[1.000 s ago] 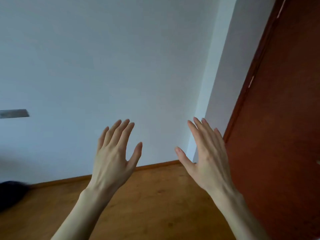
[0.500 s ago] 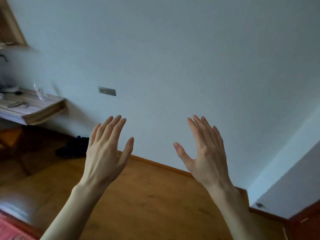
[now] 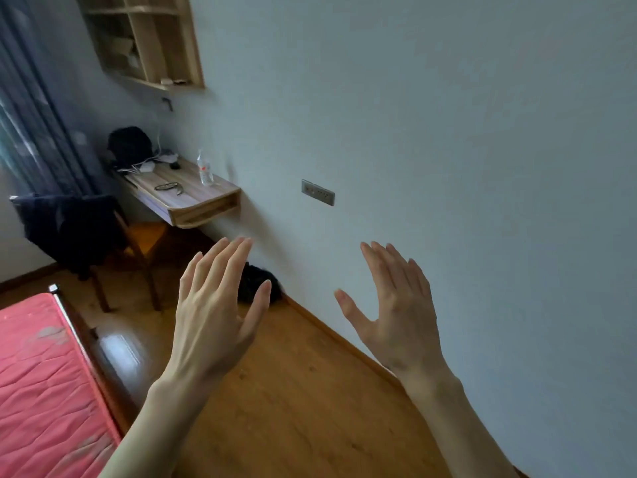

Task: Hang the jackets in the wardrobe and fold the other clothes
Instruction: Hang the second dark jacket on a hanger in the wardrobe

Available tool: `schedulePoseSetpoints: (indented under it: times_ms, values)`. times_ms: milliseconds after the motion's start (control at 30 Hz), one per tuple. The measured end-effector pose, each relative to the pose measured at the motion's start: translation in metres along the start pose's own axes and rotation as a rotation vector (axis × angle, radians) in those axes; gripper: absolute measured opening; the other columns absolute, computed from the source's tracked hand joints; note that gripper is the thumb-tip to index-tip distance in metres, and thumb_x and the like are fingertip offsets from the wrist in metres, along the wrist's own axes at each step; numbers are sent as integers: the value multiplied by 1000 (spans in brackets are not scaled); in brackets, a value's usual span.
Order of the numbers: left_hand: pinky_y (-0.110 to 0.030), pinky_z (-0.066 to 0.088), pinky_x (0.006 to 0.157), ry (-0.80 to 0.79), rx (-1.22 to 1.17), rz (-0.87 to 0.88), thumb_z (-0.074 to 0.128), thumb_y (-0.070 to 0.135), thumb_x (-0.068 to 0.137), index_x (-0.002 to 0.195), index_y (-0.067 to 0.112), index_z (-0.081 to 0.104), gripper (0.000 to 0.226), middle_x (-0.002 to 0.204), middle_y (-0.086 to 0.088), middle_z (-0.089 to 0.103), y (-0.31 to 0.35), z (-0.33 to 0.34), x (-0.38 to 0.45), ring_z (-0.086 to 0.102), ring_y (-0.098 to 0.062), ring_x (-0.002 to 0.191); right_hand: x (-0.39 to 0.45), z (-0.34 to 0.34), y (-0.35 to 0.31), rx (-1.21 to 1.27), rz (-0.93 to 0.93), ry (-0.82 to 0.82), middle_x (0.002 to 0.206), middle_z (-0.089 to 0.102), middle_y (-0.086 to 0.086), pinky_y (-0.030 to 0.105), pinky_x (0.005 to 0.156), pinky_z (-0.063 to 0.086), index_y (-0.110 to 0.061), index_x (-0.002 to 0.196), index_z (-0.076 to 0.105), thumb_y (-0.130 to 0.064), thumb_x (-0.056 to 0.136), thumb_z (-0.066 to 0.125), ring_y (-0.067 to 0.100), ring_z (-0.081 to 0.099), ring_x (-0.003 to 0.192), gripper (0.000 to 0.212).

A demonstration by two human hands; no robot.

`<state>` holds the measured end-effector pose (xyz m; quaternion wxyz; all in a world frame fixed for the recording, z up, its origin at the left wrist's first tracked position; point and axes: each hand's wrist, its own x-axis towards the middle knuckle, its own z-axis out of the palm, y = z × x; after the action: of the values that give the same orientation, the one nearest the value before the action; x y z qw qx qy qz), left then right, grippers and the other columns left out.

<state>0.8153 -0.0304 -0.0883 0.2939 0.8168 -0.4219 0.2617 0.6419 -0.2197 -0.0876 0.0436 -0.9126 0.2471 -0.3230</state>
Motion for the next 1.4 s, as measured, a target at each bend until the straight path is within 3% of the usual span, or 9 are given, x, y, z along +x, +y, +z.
schedulePoseSetpoints:
  times_ms: [467, 633, 800, 967, 1067, 1233, 1400]
  values:
    - [-51, 38, 119, -21, 206, -227, 48, 50, 101, 149, 14, 52, 59, 147, -5, 57, -95, 93, 96, 47, -23, 142, 187, 151, 11, 216, -245, -62, 153, 53, -1, 42, 125, 27, -23, 151, 49, -68, 100, 40, 19, 40, 149, 68]
    - [-53, 39, 119, 9, 293, -334, 44, 54, 102, 148, 15, 53, 61, 150, -5, 56, -111, 115, 133, 46, -24, 144, 253, 190, 22, 320, -353, -104, 153, 52, 1, 42, 126, 26, -24, 150, 50, -70, 100, 37, 20, 39, 149, 69]
    - [-45, 33, 122, 61, 386, -431, 48, 50, 101, 147, 14, 54, 59, 151, -4, 54, -129, 117, 159, 43, -22, 146, 305, 228, 12, 386, -427, -149, 157, 48, -2, 46, 125, 28, -24, 153, 47, -71, 100, 38, 20, 36, 151, 71]
    - [-38, 28, 122, 101, 466, -524, 47, 49, 101, 147, 15, 54, 58, 150, -2, 55, -154, 112, 165, 43, -22, 145, 341, 266, -18, 440, -525, -143, 155, 50, -1, 51, 121, 34, -23, 152, 49, -69, 99, 45, 21, 38, 150, 70]
    - [-34, 23, 122, 114, 491, -569, 47, 49, 101, 148, 16, 53, 58, 152, 0, 53, -180, 109, 165, 41, -19, 147, 359, 289, -43, 458, -563, -166, 156, 50, -1, 52, 122, 33, -23, 152, 47, -71, 100, 40, 20, 36, 151, 71]
    - [-40, 27, 123, 139, 514, -602, 49, 49, 101, 149, 16, 51, 58, 152, -1, 53, -239, 106, 171, 40, -20, 148, 391, 332, -95, 440, -630, -203, 157, 47, -3, 46, 127, 24, -24, 154, 45, -75, 100, 29, 17, 32, 153, 76]
    - [-47, 31, 123, 162, 517, -627, 48, 50, 101, 149, 18, 51, 57, 152, 0, 52, -313, 95, 185, 40, -20, 149, 430, 373, -155, 429, -663, -216, 156, 49, -3, 48, 125, 28, -24, 153, 46, -75, 100, 27, 18, 35, 151, 76]
